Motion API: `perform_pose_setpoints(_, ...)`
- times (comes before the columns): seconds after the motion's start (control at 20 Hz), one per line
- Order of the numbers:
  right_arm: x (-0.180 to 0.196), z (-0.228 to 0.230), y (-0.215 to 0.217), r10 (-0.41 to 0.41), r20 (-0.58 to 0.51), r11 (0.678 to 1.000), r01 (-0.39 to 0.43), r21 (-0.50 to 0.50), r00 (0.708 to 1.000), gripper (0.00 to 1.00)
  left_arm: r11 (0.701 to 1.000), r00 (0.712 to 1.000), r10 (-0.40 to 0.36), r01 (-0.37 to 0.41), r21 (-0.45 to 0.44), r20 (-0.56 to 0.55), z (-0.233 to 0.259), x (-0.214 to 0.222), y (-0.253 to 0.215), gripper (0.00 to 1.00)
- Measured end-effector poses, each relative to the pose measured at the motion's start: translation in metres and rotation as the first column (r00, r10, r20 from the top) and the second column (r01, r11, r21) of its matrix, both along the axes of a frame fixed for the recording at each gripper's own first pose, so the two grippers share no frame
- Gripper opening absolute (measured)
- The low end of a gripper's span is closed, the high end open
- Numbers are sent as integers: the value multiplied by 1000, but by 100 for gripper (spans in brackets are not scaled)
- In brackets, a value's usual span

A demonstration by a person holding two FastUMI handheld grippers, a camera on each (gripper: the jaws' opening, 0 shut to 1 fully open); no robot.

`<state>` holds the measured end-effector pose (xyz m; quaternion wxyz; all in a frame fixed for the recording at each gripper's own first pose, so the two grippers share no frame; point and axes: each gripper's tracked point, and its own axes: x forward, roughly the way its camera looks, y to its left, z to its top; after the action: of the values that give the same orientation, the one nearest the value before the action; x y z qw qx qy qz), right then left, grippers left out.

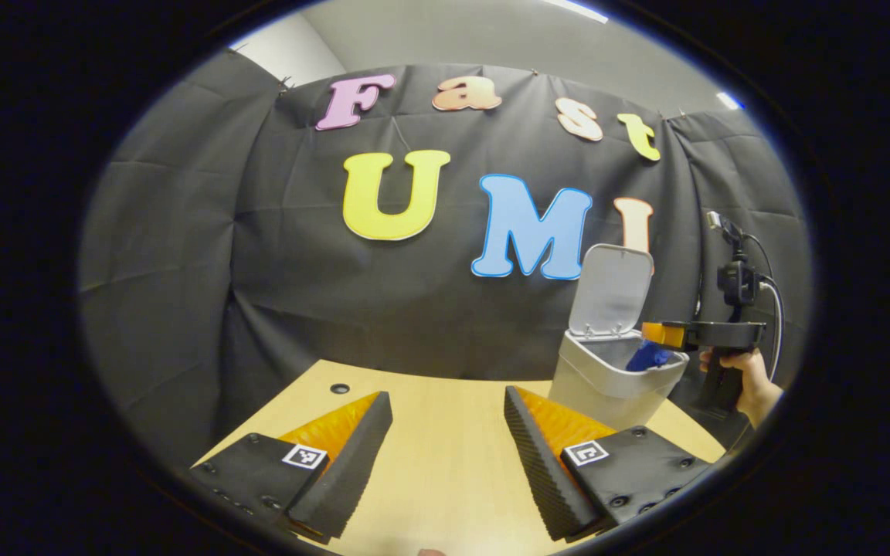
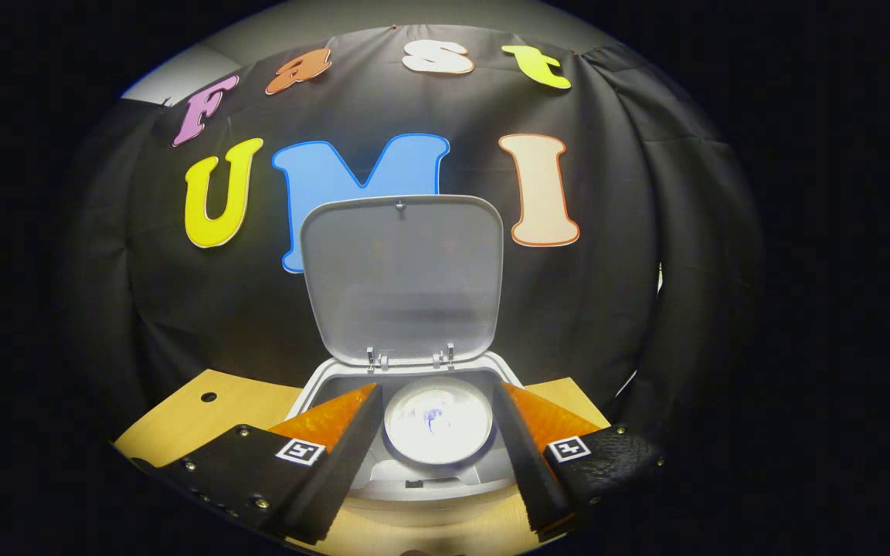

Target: Press the lid of the desktop garbage bin to open it, pick up the crumpled paper on the desktop and throw it into the bin, then pick up the pop can on the desktop and drop it into the bin, and finally close the garbage bin lid.

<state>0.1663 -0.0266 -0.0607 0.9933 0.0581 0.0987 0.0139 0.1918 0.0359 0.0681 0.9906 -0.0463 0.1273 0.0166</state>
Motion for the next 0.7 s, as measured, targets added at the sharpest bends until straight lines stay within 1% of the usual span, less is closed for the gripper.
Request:
perform_pose_setpoints(0.05, -2, 2, -2, -2, 4, 1000, 2, 1, 1000, 92, 1000, 1000, 0, 0, -1, 1, 1, 0, -1, 96)
perform_pose_setpoints(0.2, -7, 5, -3, 2, 13, 1000, -2, 5, 1000, 96, 1000, 1000, -2, 2, -7, 5, 1, -2, -4, 96)
perform_pose_setpoints(0.45, -16, 19, -4, 4, 41, 1000, -4, 10, 999, 96, 1000, 1000, -13, 13, -10, 10, 2, -2, -9, 96)
perform_pose_setpoints(0.65, -20, 42, -6, 1, 81, 1000, -1, 7, 997, 96, 1000, 1000, -23, 23, -20, 14, 4, 0, -13, 96)
perform_pose_setpoints(0.7, -21, 50, -6, -1, 93, 1000, 0, 8, 996, 100, 999, 1000, -26, 26, -24, 15, 4, 0, -13, 96)
